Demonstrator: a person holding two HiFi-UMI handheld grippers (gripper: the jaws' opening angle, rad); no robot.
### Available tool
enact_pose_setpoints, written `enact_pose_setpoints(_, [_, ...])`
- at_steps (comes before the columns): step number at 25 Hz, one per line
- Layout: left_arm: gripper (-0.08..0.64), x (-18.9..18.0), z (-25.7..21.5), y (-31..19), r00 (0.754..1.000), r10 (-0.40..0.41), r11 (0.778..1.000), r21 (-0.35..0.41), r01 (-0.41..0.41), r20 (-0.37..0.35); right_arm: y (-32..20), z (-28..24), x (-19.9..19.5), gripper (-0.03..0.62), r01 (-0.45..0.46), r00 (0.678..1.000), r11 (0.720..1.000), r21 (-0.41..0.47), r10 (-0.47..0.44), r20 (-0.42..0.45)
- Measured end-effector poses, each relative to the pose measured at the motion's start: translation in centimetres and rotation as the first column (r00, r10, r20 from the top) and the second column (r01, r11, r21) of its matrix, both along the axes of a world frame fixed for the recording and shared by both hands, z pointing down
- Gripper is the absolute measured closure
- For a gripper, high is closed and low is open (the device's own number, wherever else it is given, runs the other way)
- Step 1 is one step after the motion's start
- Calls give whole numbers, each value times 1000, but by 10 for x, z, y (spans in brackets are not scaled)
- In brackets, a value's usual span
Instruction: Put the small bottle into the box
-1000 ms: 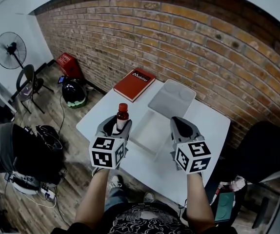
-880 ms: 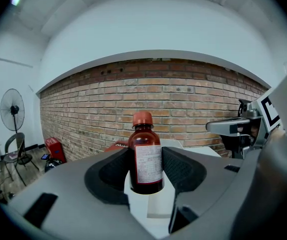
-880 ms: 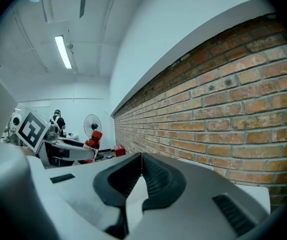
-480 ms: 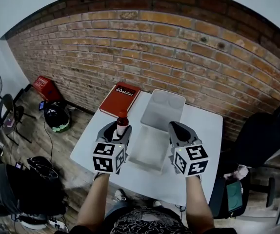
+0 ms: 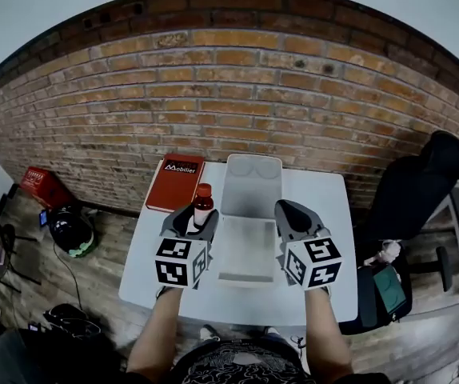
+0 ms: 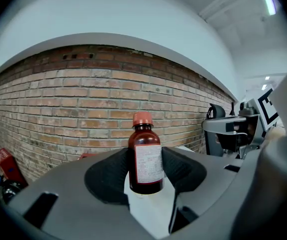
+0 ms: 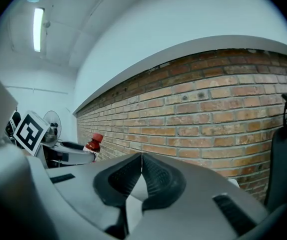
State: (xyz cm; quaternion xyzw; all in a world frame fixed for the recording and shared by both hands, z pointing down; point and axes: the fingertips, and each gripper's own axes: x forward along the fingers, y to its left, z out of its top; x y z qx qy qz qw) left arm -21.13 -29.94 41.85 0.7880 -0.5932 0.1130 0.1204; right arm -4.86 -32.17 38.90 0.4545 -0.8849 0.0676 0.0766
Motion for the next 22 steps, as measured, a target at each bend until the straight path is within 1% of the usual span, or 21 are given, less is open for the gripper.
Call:
enact_pose_setpoints(5, [337, -1, -2, -1, 995, 96, 995, 0, -96, -11, 15, -5, 3, 571, -101, 995, 995, 6, 101, -6])
enact_pose_setpoints(9, [337, 6, 0, 0, 985, 172, 985, -2, -172, -22, 28, -8, 12, 571, -183, 983, 983, 6, 183, -3])
enact_pose_setpoints(12, [337, 18, 0, 1, 975, 220, 976, 1, -220, -25, 35, -10, 19, 571, -226, 974, 974, 8, 226, 7])
enact_pose_setpoints(17, [337, 27, 7, 5, 968, 249, 968, -15, -250, -32, 44, -12, 24, 571, -237, 971, 971, 18, 237, -13])
enact_pose_setpoints(22, [337, 39, 14, 8, 965, 262, 964, -39, -262, -12, 49, -11, 32, 571, -229, 973, 973, 20, 229, -21])
